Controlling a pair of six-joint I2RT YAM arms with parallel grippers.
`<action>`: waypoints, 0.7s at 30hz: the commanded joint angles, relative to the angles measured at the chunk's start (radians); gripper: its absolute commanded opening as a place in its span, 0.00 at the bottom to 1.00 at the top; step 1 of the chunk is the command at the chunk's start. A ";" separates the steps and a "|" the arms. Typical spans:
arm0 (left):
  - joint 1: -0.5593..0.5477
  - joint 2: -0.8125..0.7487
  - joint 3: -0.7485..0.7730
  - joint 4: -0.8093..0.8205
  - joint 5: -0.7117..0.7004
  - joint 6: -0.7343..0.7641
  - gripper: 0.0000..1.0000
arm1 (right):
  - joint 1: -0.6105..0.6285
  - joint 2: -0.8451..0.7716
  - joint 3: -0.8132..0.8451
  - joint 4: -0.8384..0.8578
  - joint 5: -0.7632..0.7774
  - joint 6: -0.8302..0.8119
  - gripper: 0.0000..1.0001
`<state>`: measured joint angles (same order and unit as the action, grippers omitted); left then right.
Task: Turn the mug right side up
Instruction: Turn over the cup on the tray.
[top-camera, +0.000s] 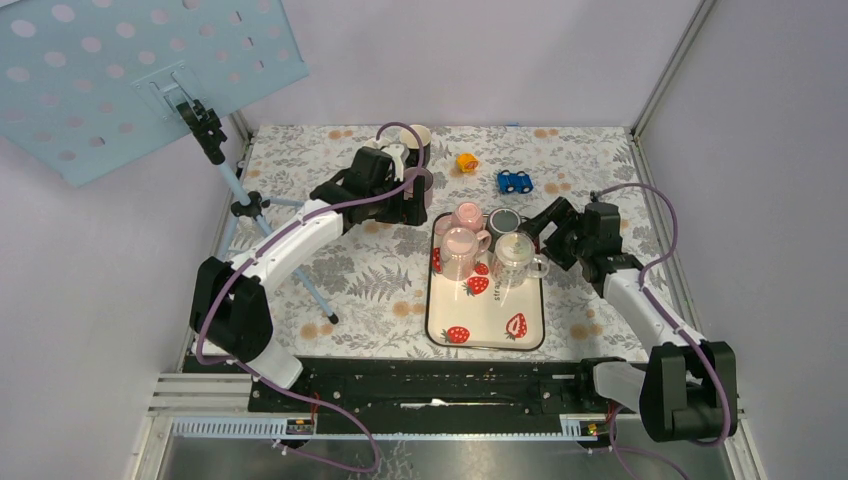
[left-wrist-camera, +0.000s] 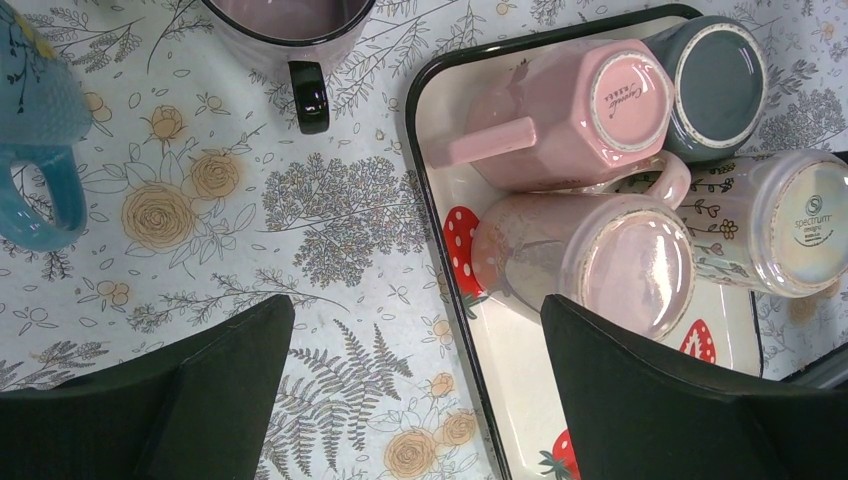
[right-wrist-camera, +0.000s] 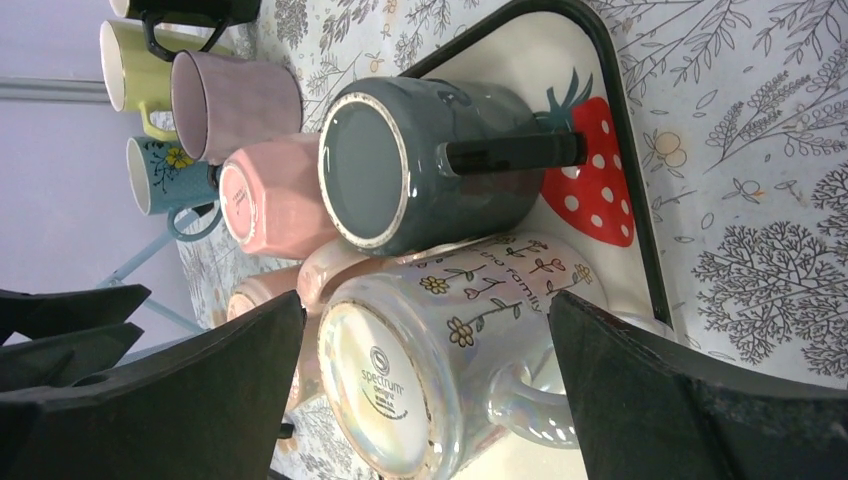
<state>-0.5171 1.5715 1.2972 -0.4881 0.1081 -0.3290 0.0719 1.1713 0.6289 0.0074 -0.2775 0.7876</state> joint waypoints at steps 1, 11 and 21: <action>-0.003 -0.044 -0.012 0.055 -0.005 0.003 0.99 | -0.001 -0.075 -0.032 0.008 -0.031 0.017 1.00; -0.003 -0.036 -0.015 0.058 0.002 -0.001 0.99 | 0.000 -0.201 -0.094 -0.046 -0.085 0.043 1.00; -0.002 -0.035 -0.018 0.061 0.005 -0.004 0.99 | 0.003 -0.226 -0.115 -0.083 -0.086 0.015 1.00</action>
<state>-0.5171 1.5715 1.2823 -0.4755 0.1081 -0.3305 0.0719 0.9607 0.5217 -0.0582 -0.3393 0.8150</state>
